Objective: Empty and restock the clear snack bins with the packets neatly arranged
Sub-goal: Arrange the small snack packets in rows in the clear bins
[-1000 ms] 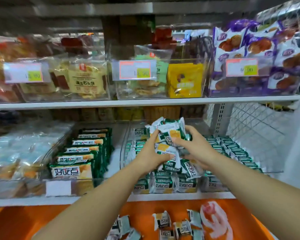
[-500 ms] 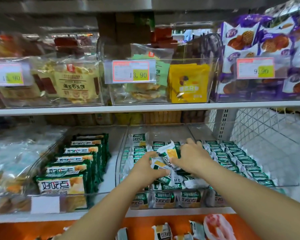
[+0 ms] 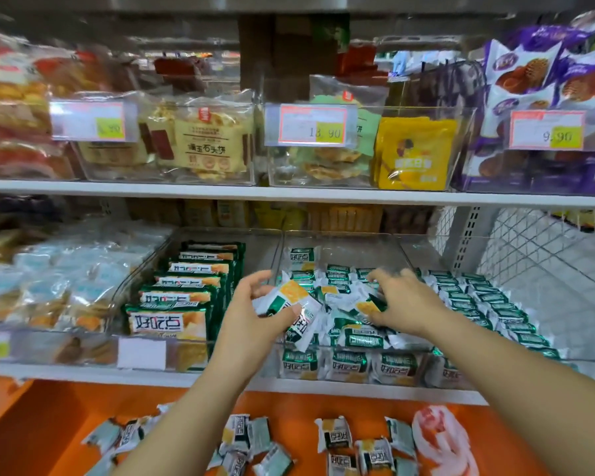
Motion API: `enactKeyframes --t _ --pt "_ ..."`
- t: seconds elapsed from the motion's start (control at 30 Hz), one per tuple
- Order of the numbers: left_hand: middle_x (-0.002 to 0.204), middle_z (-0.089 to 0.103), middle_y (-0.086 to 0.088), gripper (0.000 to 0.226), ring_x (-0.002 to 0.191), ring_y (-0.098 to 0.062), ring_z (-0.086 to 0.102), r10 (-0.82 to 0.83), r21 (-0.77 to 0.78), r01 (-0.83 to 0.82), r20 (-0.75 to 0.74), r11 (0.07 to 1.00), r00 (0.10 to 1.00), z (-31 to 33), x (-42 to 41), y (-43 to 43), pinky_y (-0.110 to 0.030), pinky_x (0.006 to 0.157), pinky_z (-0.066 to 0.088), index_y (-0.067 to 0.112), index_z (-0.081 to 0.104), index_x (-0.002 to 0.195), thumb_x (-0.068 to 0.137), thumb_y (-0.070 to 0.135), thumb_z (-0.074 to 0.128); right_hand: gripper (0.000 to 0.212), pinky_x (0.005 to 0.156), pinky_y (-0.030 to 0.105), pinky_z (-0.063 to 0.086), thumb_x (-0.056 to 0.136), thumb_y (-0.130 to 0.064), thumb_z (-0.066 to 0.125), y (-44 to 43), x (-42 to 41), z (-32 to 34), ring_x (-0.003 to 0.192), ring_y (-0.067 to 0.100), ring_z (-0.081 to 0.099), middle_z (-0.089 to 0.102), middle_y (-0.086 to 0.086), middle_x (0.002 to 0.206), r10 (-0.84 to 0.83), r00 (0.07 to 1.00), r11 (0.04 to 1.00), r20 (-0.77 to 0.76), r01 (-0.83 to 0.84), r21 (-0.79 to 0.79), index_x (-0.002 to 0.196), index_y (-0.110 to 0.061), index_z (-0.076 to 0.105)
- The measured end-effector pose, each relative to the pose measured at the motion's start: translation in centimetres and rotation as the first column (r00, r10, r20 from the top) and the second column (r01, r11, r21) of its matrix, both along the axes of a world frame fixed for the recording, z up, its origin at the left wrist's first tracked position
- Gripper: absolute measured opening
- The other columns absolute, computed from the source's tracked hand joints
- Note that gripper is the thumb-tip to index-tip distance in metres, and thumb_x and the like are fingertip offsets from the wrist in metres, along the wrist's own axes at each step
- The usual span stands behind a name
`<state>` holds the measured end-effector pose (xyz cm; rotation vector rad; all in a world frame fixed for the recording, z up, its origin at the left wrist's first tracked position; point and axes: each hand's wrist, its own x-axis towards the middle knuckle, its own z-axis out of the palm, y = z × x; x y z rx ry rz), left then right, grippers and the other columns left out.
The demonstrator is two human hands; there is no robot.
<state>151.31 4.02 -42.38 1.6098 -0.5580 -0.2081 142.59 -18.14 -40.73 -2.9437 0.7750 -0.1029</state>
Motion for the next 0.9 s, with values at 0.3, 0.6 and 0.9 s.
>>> enactKeyframes --t 0.3,0.6,0.9 --pt "0.119 0.047 0.004 0.049 0.118 -0.016 0.049 0.060 -0.100 -0.072 -0.113 0.992 0.992 -2.2 -0.2 4.6 -0.047 0.097 0.048 0.039 0.047 0.112 0.079 0.017 0.076 0.027 0.060 0.017 0.041 0.085 -0.030 0.070 4.0 -0.6 0.2 0.075 0.009 0.053 0.060 -0.004 0.084 -0.039 0.884 0.975 0.467 -0.068 0.210 0.105 -0.019 0.054" --pt "0.107 0.057 0.015 0.028 0.108 -0.015 0.058 0.047 -0.039 -0.051 -0.100 0.998 0.994 -2.7 -0.8 4.7 -0.043 0.092 0.051 0.037 0.052 0.094 0.078 0.034 0.075 0.029 0.069 0.042 0.040 0.086 -0.024 0.068 11.7 -2.8 -0.9 0.076 0.030 0.053 0.065 0.026 0.099 -0.078 0.848 0.538 0.523 -0.406 0.739 0.098 -0.043 0.051" --pt "0.103 0.071 -0.011 0.023 0.090 -0.019 0.071 -0.242 -0.292 0.132 -0.381 0.947 0.892 -1.4 -1.1 5.1 -0.037 0.082 0.057 0.012 0.059 0.105 0.090 0.028 0.059 0.034 0.076 0.045 0.048 0.065 -0.056 0.074 13.2 -1.8 -1.0 0.080 0.021 0.059 0.065 0.010 0.110 -0.136 0.860 0.594 0.492 -0.327 0.735 0.083 -0.031 0.059"
